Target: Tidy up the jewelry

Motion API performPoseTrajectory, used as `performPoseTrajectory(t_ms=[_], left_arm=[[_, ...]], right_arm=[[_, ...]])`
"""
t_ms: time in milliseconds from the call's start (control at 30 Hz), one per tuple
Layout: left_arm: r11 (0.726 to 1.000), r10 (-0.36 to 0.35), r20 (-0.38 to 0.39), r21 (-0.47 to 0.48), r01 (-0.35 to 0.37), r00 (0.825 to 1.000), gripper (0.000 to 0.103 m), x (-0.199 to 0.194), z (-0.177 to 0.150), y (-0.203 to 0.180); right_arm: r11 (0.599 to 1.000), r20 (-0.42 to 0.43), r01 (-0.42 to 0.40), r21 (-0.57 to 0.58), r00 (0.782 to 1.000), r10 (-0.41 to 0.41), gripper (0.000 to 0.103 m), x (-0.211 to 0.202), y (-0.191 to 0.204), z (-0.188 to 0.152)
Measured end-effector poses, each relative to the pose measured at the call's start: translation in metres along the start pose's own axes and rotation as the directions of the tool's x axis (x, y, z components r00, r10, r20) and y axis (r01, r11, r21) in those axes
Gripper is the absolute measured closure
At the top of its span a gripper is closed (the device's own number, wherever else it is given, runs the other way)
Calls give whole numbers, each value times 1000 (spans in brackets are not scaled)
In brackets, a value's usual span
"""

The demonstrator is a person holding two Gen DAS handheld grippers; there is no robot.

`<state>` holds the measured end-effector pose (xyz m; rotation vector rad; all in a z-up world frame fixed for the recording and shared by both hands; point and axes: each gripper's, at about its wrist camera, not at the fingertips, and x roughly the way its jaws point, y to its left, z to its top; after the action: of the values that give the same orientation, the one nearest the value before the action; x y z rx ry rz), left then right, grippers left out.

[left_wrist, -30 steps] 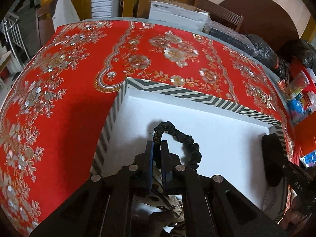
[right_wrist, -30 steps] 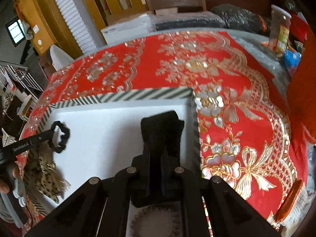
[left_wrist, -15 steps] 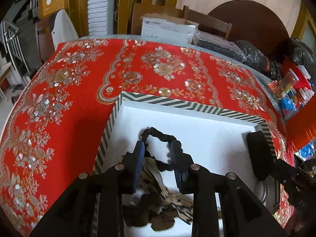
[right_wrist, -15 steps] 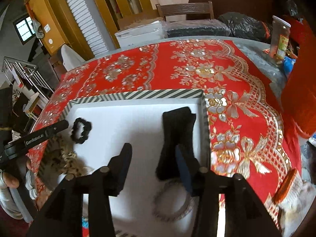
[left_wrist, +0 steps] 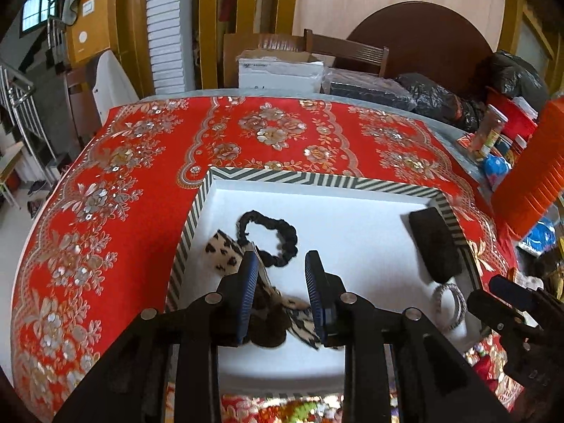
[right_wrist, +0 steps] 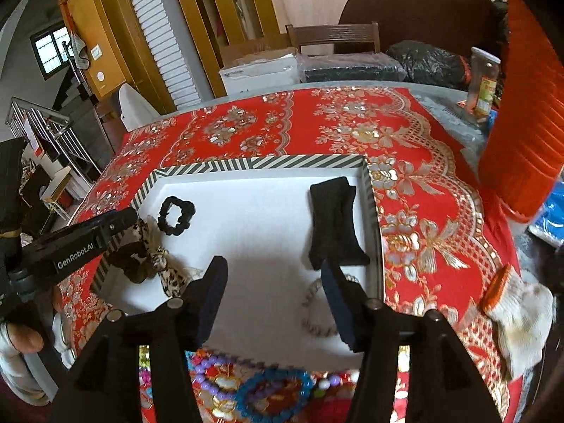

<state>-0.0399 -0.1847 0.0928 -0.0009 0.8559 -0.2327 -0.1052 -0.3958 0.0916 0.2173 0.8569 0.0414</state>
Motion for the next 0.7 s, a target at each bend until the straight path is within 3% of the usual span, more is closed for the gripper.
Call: performPoseTrajectory(t_ms=[700], left_arm=[[999,12,49,51,-14,999,84,-47,-50,-30]], right_arm=[[999,22,36,6,999,-36,40,-38,4,-33]])
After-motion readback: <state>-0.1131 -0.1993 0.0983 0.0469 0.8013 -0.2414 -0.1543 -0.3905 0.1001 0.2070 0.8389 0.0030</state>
